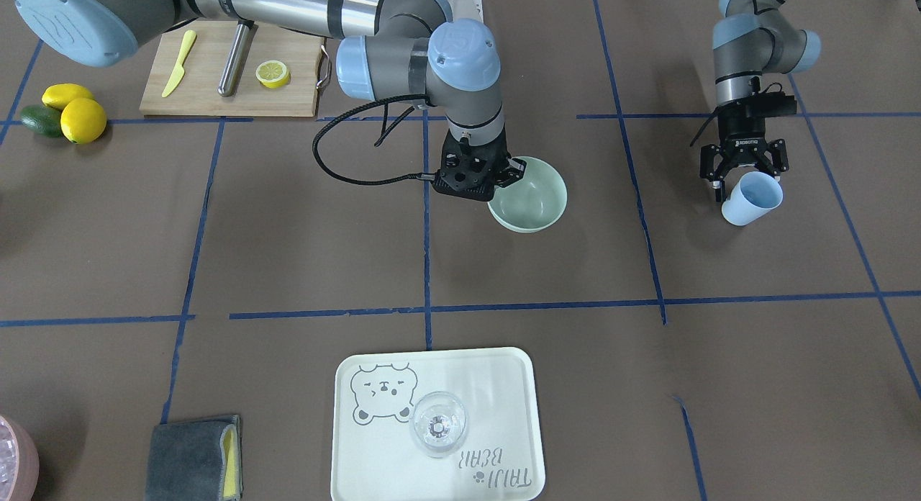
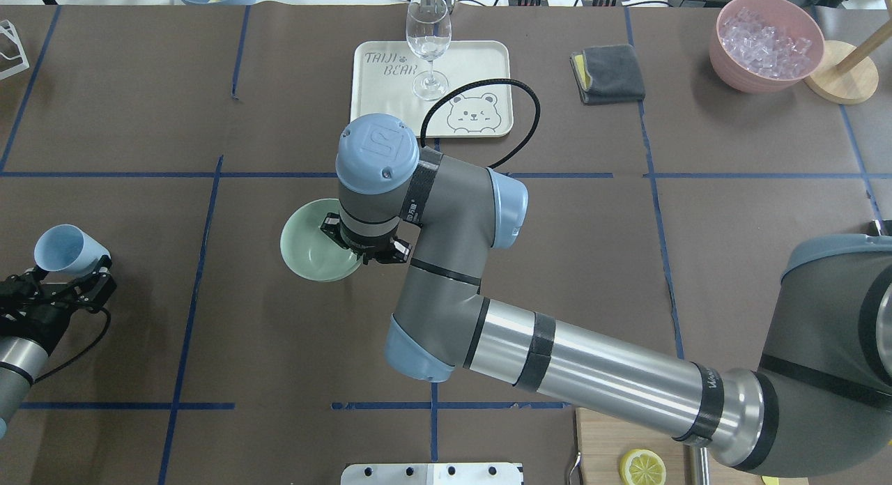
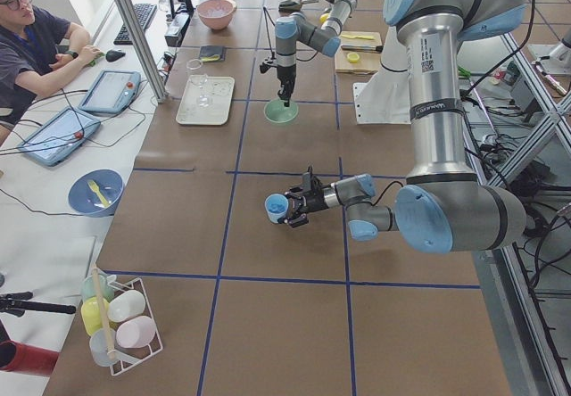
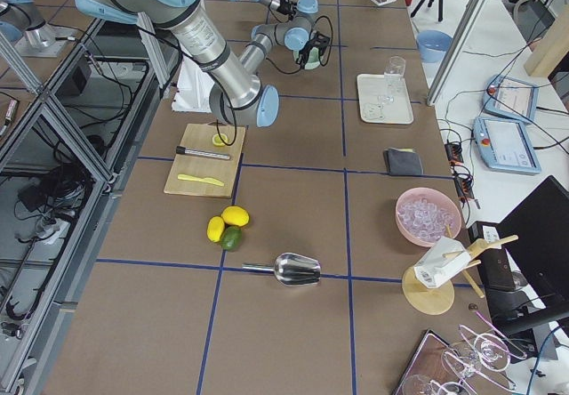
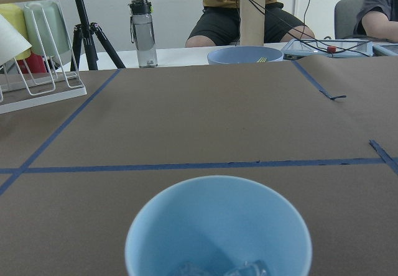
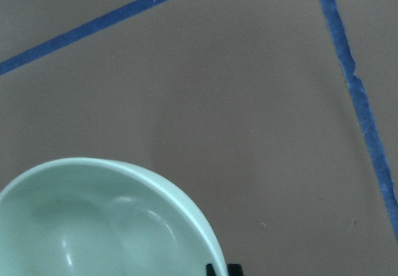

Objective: Pour ice into bowl

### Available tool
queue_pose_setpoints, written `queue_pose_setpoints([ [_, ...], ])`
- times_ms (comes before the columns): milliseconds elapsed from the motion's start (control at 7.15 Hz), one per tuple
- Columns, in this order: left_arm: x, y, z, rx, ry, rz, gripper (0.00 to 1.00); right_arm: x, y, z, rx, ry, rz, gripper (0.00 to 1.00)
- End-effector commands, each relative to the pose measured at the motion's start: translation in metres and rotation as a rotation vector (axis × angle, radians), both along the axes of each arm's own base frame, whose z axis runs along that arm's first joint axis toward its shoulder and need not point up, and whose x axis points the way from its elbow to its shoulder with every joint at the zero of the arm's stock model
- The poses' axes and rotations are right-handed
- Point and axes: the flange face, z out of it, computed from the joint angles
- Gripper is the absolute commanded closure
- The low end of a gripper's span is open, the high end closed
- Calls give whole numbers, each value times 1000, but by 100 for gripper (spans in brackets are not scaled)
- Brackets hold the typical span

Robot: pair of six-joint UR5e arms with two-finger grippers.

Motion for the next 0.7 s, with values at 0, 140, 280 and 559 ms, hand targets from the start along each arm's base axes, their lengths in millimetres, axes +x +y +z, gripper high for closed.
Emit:
queue_pose_setpoints([
  [0, 8, -2, 7, -4, -6, 2, 4, -6, 4, -2, 0, 1, -7, 100],
  [140, 8, -2, 8, -5, -8, 2, 5, -7, 5, -2, 1, 0, -9, 100],
  [280, 7, -3, 8, -4, -8, -1, 6, -7, 5, -4, 2, -3, -9, 100],
  [559, 3, -7, 10, -4, -11, -14, 14, -10, 9, -3, 2, -1, -16, 100],
])
